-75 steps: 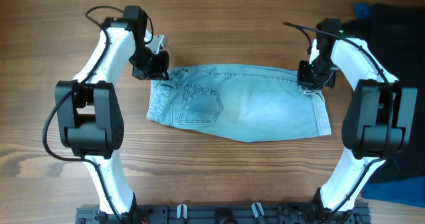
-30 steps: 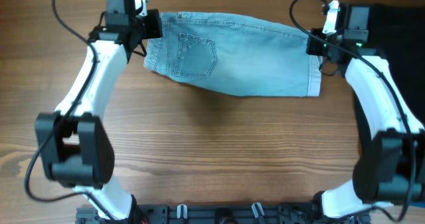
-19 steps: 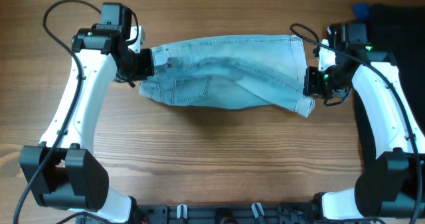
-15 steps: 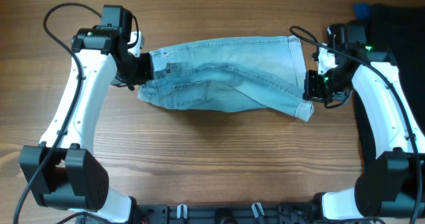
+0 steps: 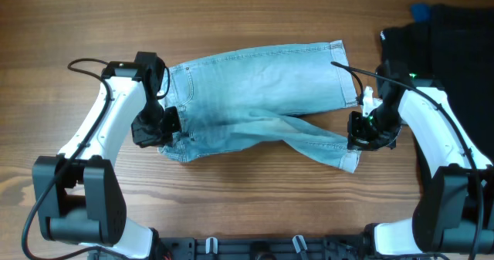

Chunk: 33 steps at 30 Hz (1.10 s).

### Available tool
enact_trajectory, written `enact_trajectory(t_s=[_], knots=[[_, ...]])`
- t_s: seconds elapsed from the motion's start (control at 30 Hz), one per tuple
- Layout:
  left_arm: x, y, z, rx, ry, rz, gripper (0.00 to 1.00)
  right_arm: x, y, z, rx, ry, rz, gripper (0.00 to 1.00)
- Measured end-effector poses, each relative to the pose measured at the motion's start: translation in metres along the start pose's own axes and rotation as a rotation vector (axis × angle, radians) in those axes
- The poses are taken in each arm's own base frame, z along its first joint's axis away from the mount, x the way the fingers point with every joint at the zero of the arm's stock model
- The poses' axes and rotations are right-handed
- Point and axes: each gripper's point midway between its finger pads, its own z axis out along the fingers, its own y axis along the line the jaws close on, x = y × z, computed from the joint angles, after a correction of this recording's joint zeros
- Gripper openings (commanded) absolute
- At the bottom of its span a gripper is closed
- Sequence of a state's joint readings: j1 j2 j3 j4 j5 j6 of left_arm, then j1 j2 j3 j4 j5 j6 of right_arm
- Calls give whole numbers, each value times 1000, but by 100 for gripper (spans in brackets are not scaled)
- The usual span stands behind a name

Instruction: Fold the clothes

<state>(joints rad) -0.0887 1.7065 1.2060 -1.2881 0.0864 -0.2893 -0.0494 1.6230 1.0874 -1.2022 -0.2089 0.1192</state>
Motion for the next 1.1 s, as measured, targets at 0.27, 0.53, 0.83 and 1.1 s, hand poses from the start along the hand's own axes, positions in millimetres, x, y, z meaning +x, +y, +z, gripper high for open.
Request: enact_trajectory(t_s=[0.27,0.53,0.83,1.1], knots=[[39,16,-3,-72,155,-41,82,-10,4,-17,2,-37,7,53],[-31,-12,-30,41,-135,-20,4,-82,32,-73,-62,-341,-78,4],[-80,-9,8,52,-141,-130,4,-156,61,8,-43,-350,-254,4],[-133,-4,41,86,-213,-174,4,-188,54,43,-23,-373,-258,4]])
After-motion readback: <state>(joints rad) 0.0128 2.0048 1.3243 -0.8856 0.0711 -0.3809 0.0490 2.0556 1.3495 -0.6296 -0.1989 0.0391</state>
